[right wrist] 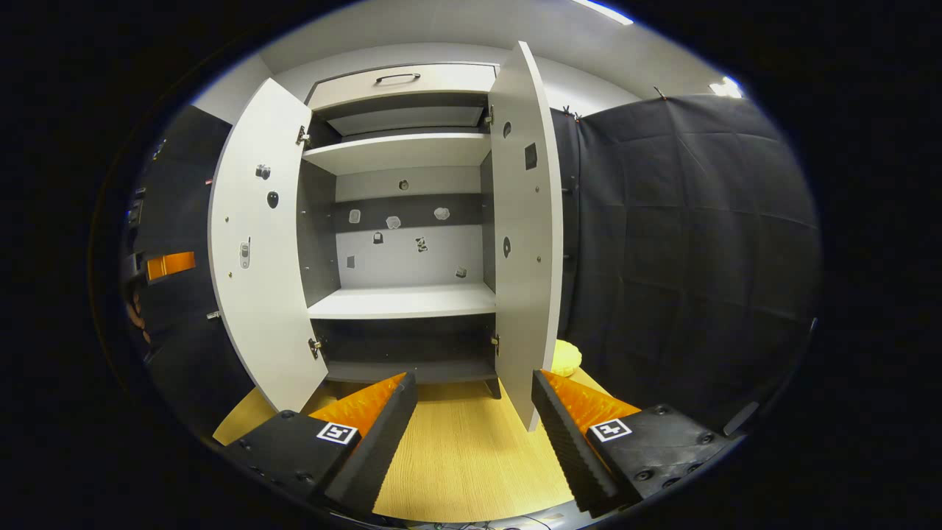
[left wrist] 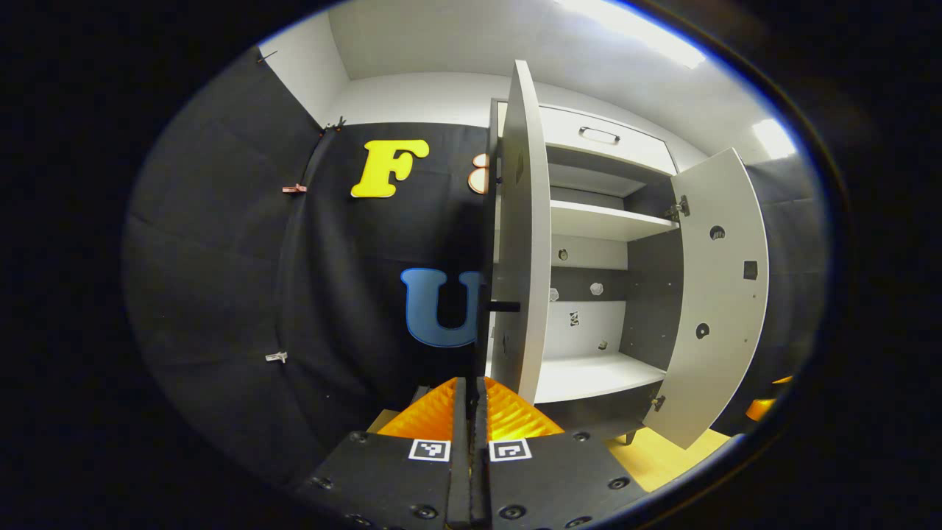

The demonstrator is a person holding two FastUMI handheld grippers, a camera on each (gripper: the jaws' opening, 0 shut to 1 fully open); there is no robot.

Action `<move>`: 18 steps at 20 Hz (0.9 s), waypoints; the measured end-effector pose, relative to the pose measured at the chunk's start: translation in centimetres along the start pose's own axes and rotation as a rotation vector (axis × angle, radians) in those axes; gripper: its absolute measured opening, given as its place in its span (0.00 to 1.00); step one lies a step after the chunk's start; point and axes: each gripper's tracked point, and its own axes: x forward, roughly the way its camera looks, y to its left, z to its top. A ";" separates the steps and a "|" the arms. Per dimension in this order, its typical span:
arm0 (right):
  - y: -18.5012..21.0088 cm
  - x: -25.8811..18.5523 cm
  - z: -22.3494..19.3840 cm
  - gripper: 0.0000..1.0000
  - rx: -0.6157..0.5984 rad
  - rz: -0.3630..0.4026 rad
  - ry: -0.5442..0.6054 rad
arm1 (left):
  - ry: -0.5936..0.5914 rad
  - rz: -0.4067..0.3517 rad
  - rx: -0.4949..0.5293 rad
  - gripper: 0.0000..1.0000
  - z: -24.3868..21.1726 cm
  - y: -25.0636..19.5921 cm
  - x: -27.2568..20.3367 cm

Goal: Open the right door of the double-door shoe cabinet with the right hand, and open the left door with the left hand.

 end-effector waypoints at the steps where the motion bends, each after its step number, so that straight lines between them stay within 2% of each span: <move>1: 0.1 0.0 0.5 0.98 -0.004 0.001 -0.004 | 0.006 0.023 0.008 0.05 -0.6 0.1 -0.9; 3: 0.4 0.0 1.5 0.98 -0.012 0.005 -0.017 | -0.008 0.057 0.070 0.04 -1.4 0.3 -2.2; 6: 0.5 0.2 3.0 0.98 -0.013 0.004 -0.039 | 0.023 0.025 0.134 0.31 -3.6 -2.1 -3.4; 8: 0.8 0.5 3.4 0.98 0.008 0.021 -0.029 | 0.053 0.003 0.106 0.55 -5.0 -4.5 -4.3; 11: -0.1 1.6 4.5 0.98 0.048 0.012 -0.050 | 0.053 -0.045 0.034 0.77 -6.2 -8.1 -5.1; 13: -1.1 2.3 4.6 0.98 0.045 0.008 -0.065 | 0.066 -0.077 0.031 0.91 -6.7 -10.2 -5.1; 15: -1.9 3.2 4.1 0.98 0.023 0.013 -0.061 | 0.067 -0.083 0.043 0.97 -6.7 -11.7 -4.8; 18: -2.7 4.2 2.6 0.98 0.020 0.033 -0.023 | 0.071 -0.077 0.027 0.97 -6.2 -13.6 -4.0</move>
